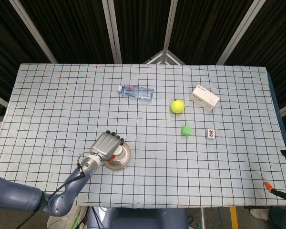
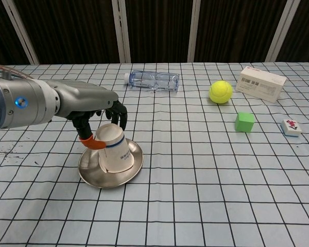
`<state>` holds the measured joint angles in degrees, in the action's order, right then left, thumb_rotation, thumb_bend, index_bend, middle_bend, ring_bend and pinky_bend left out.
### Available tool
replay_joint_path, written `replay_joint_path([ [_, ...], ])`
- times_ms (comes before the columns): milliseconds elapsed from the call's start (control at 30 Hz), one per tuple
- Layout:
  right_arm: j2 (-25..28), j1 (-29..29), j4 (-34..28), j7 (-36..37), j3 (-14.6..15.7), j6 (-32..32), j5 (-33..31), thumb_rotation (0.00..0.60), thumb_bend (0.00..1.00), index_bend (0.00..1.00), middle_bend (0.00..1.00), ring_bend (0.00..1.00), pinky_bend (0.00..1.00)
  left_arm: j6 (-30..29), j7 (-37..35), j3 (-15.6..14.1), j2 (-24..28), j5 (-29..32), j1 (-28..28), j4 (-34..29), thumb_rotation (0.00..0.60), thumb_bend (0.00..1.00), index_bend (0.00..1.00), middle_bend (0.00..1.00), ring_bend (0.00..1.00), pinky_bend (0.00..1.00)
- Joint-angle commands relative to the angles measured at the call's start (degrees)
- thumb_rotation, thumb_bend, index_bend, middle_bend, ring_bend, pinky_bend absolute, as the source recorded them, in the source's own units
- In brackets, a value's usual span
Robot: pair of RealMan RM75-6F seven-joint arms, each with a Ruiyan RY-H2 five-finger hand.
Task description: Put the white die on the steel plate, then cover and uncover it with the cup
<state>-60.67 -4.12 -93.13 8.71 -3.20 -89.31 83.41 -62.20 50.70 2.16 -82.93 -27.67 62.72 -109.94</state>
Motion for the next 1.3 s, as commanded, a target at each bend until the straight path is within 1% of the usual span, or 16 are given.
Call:
replay_joint_path([
  [33, 0.1, -0.1, 0.0, 0.1, 0.0, -0.1, 0.0, 0.6, 0.04, 0.12, 0.12, 0.12, 0.02, -0.7, 0.1, -0.4, -0.1, -1.7, -0.1, 0.6, 0.6, 0.55, 0.42, 0.39, 0.23, 0.23],
  [433, 0.1, -0.1, 0.1, 0.6, 0.0, -0.1, 0.1, 0.6, 0.04, 0.12, 0.12, 0.12, 0.02, -3.3, 2.1, -2.8, -1.2, -7.2, -1.0, 3.4, 0.6, 0.55, 0.42, 0.39, 0.23, 0.23],
  [633, 0.1, -0.2, 0.2, 0.6, 0.0, -0.1, 0.1, 0.6, 0.04, 0.12, 0.12, 0.12, 0.02, -2.4, 0.7, -3.0, -1.5, -8.5, -1.6, 3.8, 0.6, 0.55, 0.43, 0.39, 0.23, 0.23],
  [900, 0.2, -0.2, 0.2, 0.6, 0.1, 0.1, 0.1, 0.6, 0.04, 0.12, 0.12, 0.11, 0.02, 2.4, -4.2, -2.1, -0.1, -7.7, -2.3, 1.8, 0.6, 0.55, 0.43, 0.39, 0.23, 0.23],
  [1067, 0.3, -0.3, 0.1, 0.5, 0.0, 0.0, 0.0, 0.6, 0.04, 0.12, 0.12, 0.11, 0.02, 7.2, -8.4, -1.1, 2.6, -6.2, -2.4, 0.0, 0.6, 0.55, 0.44, 0.39, 0.23, 0.23],
  [1300, 0.3, -0.3, 0.1, 0.4, 0.1, 0.0, 0.1, 0.6, 0.04, 0.12, 0.12, 0.12, 0.02, 10.0, -10.2, -1.5, 5.4, -5.9, -2.1, -1.2, 0.6, 0.55, 0.44, 0.39, 0.23, 0.23],
])
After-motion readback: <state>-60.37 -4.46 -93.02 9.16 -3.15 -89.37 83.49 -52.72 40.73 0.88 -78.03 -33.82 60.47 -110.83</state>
